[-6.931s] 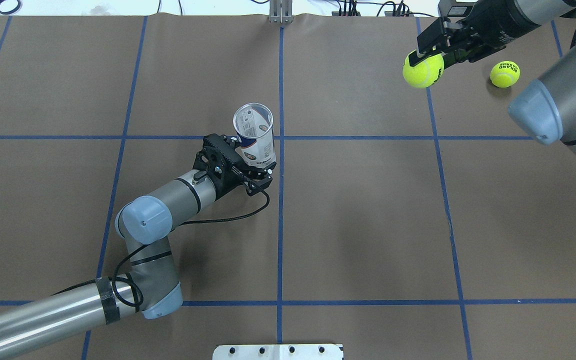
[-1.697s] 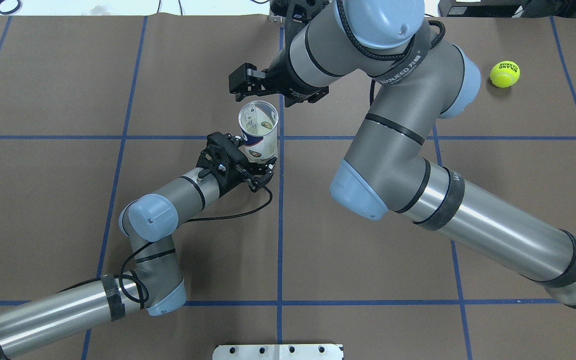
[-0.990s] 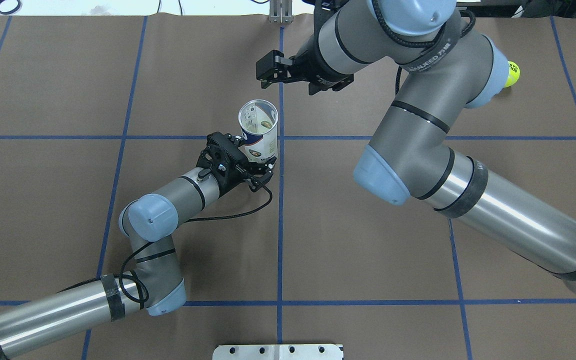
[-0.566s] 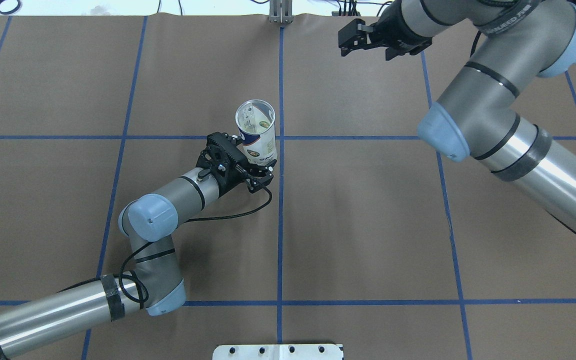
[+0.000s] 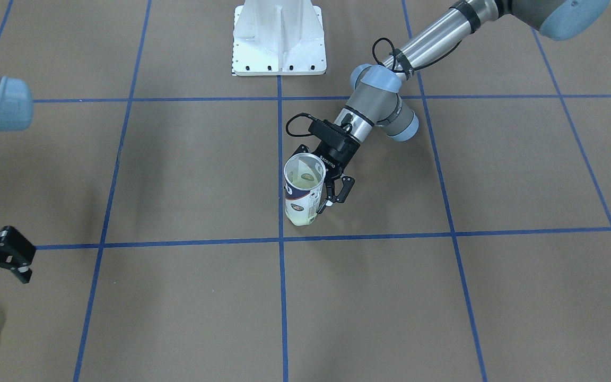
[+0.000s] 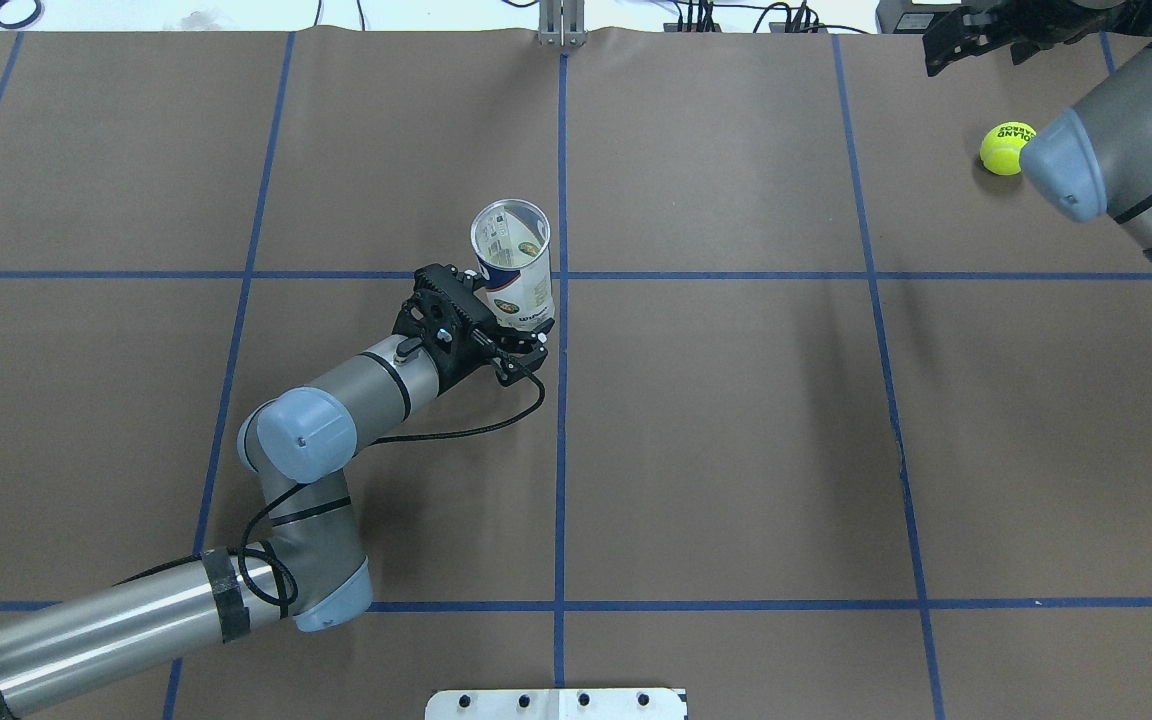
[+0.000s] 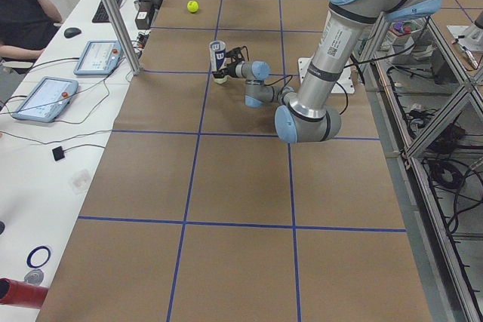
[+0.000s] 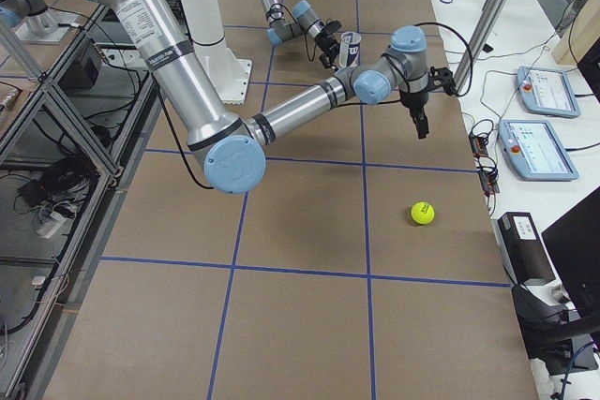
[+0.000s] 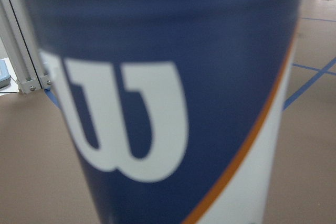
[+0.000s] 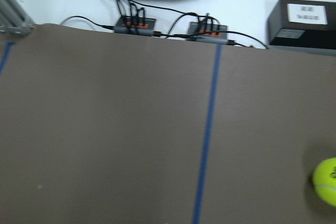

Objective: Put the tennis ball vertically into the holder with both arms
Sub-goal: 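Move the right gripper back toward the remaining yellow ball, then lower the right gripper and close it on the second yellow ball, then lift the ball with the right gripper and carry it over the can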

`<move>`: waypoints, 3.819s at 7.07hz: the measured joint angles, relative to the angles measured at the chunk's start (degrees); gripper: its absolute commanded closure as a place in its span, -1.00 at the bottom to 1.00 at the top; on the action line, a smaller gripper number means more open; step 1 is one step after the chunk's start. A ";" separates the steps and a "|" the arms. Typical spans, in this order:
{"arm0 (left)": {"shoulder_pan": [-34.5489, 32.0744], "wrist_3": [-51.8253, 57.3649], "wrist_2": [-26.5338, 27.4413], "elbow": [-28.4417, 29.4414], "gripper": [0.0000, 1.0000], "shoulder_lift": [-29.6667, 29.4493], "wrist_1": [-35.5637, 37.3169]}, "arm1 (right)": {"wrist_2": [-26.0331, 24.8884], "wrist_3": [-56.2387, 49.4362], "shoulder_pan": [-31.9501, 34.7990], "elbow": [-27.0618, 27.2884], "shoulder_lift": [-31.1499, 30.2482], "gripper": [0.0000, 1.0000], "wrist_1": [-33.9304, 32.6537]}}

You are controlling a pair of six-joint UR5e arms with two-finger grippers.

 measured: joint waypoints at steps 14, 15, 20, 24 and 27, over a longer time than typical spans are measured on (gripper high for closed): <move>-0.26 0.00 0.00 0.00 -0.97 0.05 -0.02 | -12.65 -2.24 -4.48 -29.50 0.58 1.00 24.42; -0.29 0.00 0.00 0.00 -0.97 0.06 -0.06 | -12.57 -2.45 -4.51 -29.43 0.59 1.00 24.38; -1.03 -0.02 0.00 -0.03 -0.97 0.05 -0.30 | 2.21 -3.04 1.10 -19.41 6.07 1.00 13.96; -0.75 -0.13 -0.05 -0.08 -0.98 -0.08 -0.41 | 10.21 14.95 -4.87 2.80 12.33 1.00 -9.50; -0.35 -0.45 -0.09 -0.08 -0.98 -0.27 -0.53 | 7.89 29.16 -12.34 9.18 15.70 1.00 -10.17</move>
